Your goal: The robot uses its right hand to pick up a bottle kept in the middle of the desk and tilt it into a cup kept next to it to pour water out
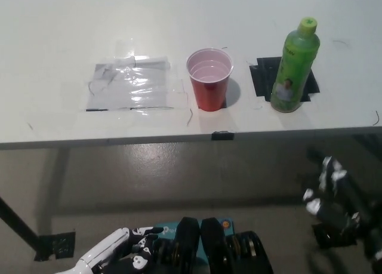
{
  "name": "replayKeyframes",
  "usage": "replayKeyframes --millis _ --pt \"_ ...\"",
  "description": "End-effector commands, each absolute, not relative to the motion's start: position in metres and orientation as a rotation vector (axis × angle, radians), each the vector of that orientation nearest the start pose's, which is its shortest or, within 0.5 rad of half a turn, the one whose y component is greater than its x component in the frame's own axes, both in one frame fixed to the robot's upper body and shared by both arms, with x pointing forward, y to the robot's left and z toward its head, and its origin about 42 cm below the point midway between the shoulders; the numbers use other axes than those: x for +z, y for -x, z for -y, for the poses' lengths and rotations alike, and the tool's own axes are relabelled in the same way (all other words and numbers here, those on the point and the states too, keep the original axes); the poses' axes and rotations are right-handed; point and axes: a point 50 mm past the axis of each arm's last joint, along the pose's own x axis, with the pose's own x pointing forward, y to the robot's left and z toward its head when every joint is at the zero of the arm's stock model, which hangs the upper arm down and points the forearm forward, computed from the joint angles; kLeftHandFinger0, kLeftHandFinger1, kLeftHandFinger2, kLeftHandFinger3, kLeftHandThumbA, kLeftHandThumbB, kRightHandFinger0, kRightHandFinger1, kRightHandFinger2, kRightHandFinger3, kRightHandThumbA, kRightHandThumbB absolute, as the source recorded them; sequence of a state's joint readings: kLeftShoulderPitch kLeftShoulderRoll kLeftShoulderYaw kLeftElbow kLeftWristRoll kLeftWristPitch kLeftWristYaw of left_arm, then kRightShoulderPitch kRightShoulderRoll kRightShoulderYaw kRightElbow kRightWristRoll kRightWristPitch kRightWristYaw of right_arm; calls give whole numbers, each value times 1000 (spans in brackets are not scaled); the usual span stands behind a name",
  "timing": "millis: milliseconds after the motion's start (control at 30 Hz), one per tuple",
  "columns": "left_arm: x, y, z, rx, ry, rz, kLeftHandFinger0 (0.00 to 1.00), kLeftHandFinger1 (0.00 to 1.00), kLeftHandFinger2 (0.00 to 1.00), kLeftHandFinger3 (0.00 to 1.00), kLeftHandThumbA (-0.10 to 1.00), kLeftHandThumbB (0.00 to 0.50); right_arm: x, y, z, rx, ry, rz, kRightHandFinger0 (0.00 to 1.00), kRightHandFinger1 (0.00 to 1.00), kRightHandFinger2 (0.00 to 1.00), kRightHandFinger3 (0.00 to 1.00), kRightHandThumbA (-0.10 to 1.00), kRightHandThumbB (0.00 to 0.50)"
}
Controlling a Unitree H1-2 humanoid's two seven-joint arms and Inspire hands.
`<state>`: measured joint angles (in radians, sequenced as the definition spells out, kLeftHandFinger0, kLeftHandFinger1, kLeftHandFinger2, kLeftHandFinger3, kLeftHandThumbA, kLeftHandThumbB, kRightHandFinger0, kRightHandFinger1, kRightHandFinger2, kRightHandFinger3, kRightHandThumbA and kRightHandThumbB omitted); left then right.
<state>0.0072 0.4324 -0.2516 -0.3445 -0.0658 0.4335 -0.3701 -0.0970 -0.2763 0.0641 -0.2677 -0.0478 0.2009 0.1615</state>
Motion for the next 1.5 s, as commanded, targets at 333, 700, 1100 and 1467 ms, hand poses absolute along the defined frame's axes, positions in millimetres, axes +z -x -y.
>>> replayKeyframes --millis 333,700,1100,1467 --pt "158 -258 -245 -638 -349 -211 868 950 919 1000 1000 490 280 -366 283 20 503 180 1000 1000 1000 1000 790 500" --pt "158 -258 -245 -643 -357 -211 874 963 937 1000 1000 491 279 -416 287 -141 455 103 1000 1000 1000 1000 855 500" --pt "158 -259 -241 -657 -373 -208 878 959 931 1000 1000 495 277 -466 268 -96 481 -11 1000 1000 1000 1000 638 500" --pt "161 -261 -241 -660 -372 -209 886 961 921 1000 1000 493 295 -481 235 -55 599 10 1000 1000 1000 1000 683 500"
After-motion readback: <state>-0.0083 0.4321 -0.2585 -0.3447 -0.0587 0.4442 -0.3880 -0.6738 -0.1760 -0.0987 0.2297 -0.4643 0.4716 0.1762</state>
